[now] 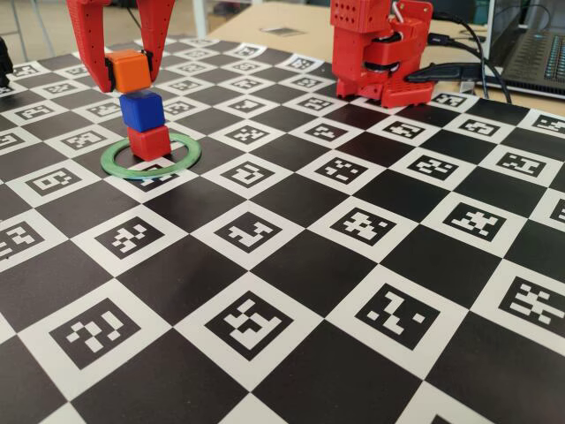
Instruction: Grab the red cube then put it in the green circle then put the blue cube on top and finally the orange cube on top
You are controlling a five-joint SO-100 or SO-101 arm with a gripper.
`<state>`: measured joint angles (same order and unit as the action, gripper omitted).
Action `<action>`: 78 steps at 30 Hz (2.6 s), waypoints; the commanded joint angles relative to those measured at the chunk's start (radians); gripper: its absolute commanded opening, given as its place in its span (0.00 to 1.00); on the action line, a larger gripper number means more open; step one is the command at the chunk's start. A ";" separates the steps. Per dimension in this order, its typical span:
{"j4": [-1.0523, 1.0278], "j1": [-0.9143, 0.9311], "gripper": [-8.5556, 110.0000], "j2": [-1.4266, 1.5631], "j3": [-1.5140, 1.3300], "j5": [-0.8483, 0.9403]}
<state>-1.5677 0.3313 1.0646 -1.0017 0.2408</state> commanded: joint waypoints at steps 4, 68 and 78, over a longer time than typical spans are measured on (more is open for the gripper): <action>0.018 -0.011 0.16 0.097 0.009 -0.015; 0.551 -0.245 0.02 0.994 -1.002 0.173; 0.923 -0.365 0.02 1.348 -1.554 0.693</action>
<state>-0.7470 -0.0031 2.2749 -2.4590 0.7685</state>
